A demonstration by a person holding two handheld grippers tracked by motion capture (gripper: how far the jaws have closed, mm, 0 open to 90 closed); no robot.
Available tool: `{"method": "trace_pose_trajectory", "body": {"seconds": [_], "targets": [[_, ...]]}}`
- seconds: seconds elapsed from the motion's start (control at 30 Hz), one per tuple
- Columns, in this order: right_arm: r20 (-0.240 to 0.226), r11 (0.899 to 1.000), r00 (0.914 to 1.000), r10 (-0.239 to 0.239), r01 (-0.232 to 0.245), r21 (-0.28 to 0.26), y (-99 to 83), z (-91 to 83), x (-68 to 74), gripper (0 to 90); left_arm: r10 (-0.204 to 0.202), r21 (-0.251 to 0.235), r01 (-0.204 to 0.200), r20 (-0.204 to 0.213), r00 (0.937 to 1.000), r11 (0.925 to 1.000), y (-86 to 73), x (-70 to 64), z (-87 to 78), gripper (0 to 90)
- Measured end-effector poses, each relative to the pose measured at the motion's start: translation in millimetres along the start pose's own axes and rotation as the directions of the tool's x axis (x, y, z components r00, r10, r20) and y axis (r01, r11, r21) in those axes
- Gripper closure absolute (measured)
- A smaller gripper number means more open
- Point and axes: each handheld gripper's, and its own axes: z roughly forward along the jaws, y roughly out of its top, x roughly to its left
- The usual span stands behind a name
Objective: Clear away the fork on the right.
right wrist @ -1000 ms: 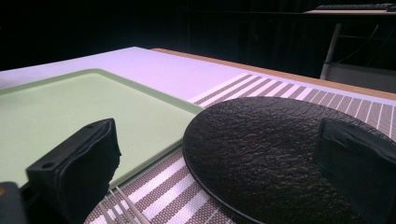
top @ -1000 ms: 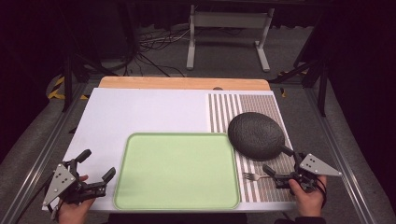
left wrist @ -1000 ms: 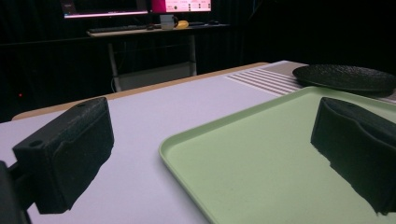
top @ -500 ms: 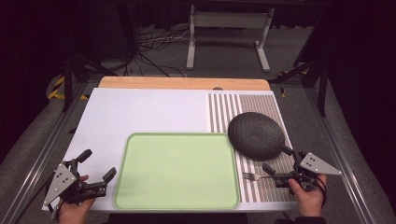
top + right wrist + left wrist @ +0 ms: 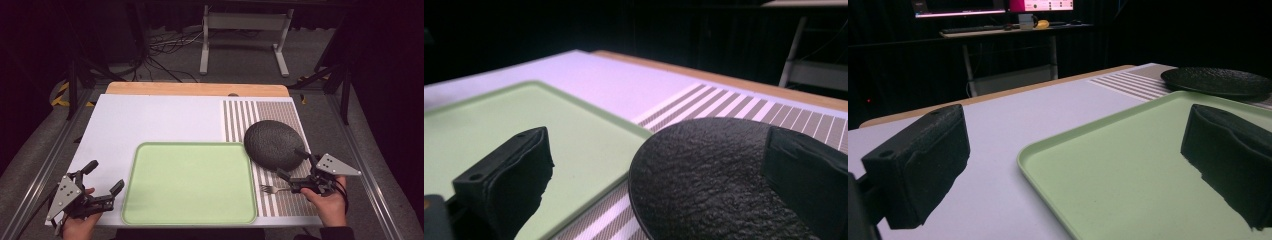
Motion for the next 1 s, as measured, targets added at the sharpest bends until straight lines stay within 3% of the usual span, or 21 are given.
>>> {"method": "trace_pose_trajectory", "body": {"seconds": [0.07,0.1,0.2,0.4,0.43,0.57,0.6,0.7,0.73,0.77,1.0], "targets": [[-0.01,0.998,0.9995,-0.029,0.029,0.062,5.8,0.4,0.9,2.2,0.0,0.0,0.0,0.0,1.0,1.0,-0.1,0.0,0.3,0.0],[-0.022,0.99,0.9967,-0.078,0.08,0.117,11.4,-0.4,2.2,2.9,0.001,0.0,-0.001,0.002,1.0,1.0,-0.1,-0.2,0.5,0.0],[-0.028,0.982,0.9943,-0.103,0.106,0.157,16.3,-0.8,2.6,2.9,0.001,0.0,-0.001,0.002,1.0,1.0,0.0,-0.4,0.6,0.0],[-0.074,0.946,0.9856,-0.152,0.167,0.279,29.9,3.4,4.5,4.0,0.001,0.0,-0.001,-0.003,1.0,1.0,-0.2,-0.5,0.3,0.0],[-0.094,0.932,0.9812,-0.169,0.19,0.309,33.3,4.6,5.9,5.4,0.001,0.0,-0.001,-0.004,1.0,1.0,-0.2,-0.3,0.2,0.0],[-0.121,0.898,0.9737,-0.193,0.225,0.379,39.2,7.7,6.3,5.3,-0.001,0.001,0.001,-0.004,1.0,1.0,-0.3,-0.3,0.2,0.0],[-0.121,0.898,0.9737,-0.193,0.225,0.379,39.2,7.7,6.3,5.3,-0.001,0.001,0.001,-0.004,1.0,1.0,-0.3,-0.3,0.2,0.0],[-0.139,0.867,0.9685,-0.207,0.247,0.433,42.5,9.7,4.5,5.3,-0.002,0.001,0.002,-0.004,1.0,1.0,-0.4,-0.2,0.3,0.0],[-0.139,0.867,0.9685,-0.207,0.247,0.433,42.5,9.7,4.5,5.3,-0.002,0.001,0.002,-0.004,1.0,1.0,-0.4,-0.2,0.3,0.0],[-0.143,0.859,0.9668,-0.212,0.254,0.445,43.1,10.5,4.0,5.3,-0.002,0.002,0.002,-0.005,1.0,1.0,-0.5,0.0,0.3,0.0],[-0.178,0.79,0.9543,-0.24,0.299,0.535,44.1,17.9,4.1,4.7,0.001,0.006,-0.001,-0.003,1.0,1.0,-0.8,0.3,0.4,0.0]]}}
